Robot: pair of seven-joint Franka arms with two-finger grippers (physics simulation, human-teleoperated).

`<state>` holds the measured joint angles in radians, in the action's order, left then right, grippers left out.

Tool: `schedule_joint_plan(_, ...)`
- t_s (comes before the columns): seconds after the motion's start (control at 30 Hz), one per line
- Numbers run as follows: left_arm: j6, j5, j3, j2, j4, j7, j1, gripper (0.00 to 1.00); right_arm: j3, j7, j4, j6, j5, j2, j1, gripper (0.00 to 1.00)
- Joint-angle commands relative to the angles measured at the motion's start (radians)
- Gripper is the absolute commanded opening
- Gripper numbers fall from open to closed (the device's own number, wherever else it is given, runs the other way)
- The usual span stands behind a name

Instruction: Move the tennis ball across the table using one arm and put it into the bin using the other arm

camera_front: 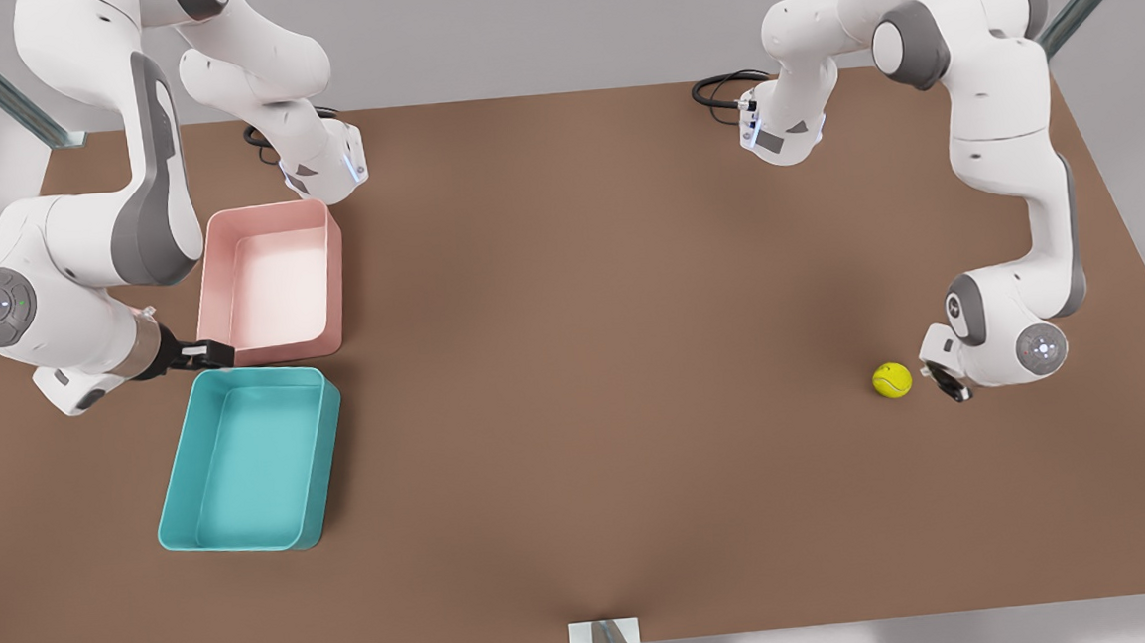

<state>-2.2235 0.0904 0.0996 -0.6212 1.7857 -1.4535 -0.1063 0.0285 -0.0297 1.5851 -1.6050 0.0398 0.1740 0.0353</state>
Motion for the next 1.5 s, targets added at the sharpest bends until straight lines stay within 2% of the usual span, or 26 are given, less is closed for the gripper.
schedule_joint_plan(0.0, -0.108, 0.026, 0.0, -0.008, 0.001, -0.234, 0.0, 0.21, 0.001, 0.043, 0.0, -0.01, 0.0, -0.001, 0.0, 1.0)
schedule_joint_plan(0.17, -0.1, 0.022, -0.001, -0.012, 0.018, -0.214, 0.031, 0.21, -0.001, 0.05, 0.0, -0.009, -0.001, 0.002, 0.0, 1.0)
schedule_joint_plan(0.23, -0.1, 0.015, -0.004, -0.009, 0.023, -0.011, 0.126, 0.21, -0.001, 0.062, 0.0, -0.01, -0.003, 0.005, 0.001, 1.0)
schedule_joint_plan(0.3, -0.042, 0.019, -0.145, 0.027, 0.009, 0.523, 0.221, 0.21, -0.001, 0.062, -0.002, -0.01, -0.001, 0.007, 0.001, 1.0)
schedule_joint_plan(0.33, -0.019, 0.019, -0.192, 0.054, 0.008, 0.662, 0.231, 0.21, 0.001, 0.062, -0.004, -0.01, -0.001, 0.009, 0.003, 1.0)
schedule_joint_plan(0.5, -0.005, 0.014, -0.19, 0.064, 0.008, 0.768, 0.229, 0.21, -0.001, 0.062, -0.005, -0.01, -0.003, 0.01, 0.003, 1.0)
schedule_joint_plan(0.53, 0.039, -0.007, -0.189, 0.078, 0.0, 0.829, 0.226, 0.21, -0.001, 0.062, -0.005, -0.01, -0.003, 0.009, 0.001, 1.0)
schedule_joint_plan(0.57, 0.2, -0.133, -0.155, 0.161, -0.043, 1.174, 0.227, 0.21, -0.001, 0.062, -0.005, -0.01, -0.003, 0.009, 0.001, 1.0)
schedule_joint_plan(0.6, 0.258, -0.133, -0.106, 0.25, -0.029, 1.292, 0.237, 1.0, -0.001, 0.062, -0.005, -0.01, -0.003, 0.009, 0.001, 1.0)
schedule_joint_plan(0.63, 0.447, -0.191, 0.086, 0.346, -0.052, 1.311, 0.298, 1.0, -0.001, 0.059, -0.005, -0.01, -0.003, 0.013, 0.005, 1.0)
schedule_joint_plan(0.67, 0.616, -0.271, 0.108, 0.331, -0.144, 1.519, 0.297, 1.0, -0.005, 0.045, -0.016, -0.009, -0.003, 0.025, 0.011, 1.0)
schedule_joint_plan(0.7, 0.7, -0.297, 0.106, 0.33, -0.187, 1.651, 0.295, 1.0, -0.009, 0.045, -0.014, -0.019, -0.003, 0.038, 0.041, 1.0)
schedule_joint_plan(0.8, 0.808, -0.302, 0.106, 0.275, -0.325, 1.552, 0.225, 1.0, -0.013, -0.102, -0.016, -0.102, -0.003, 0.114, 0.173, 1.0)
schedule_joint_plan(0.87, 0.811, -0.296, 0.106, 0.241, -0.368, 1.428, 0.208, 1.0, -0.013, -0.147, 0.0, -0.167, -0.005, 0.154, 0.212, 1.0)
schedule_joint_plan(1.07, 0.825, -0.294, 0.104, 0.224, -0.367, 1.407, 0.206, 1.0, -0.015, -0.351, 0.308, -0.521, -0.008, 0.117, 0.281, 1.0)
schedule_joint_plan(1.23, 0.821, -0.293, 0.104, 0.212, -0.37, 1.407, 0.203, 1.0, -0.015, -0.368, 0.467, -0.638, -0.008, 0.059, 0.296, 1.0)
schedule_joint_plan(1.47, 0.82, -0.293, 0.104, 0.21, -0.37, 1.407, 0.201, 1.0, -0.015, -0.395, 0.607, -0.76, -0.006, 0.03, 0.302, 1.0)
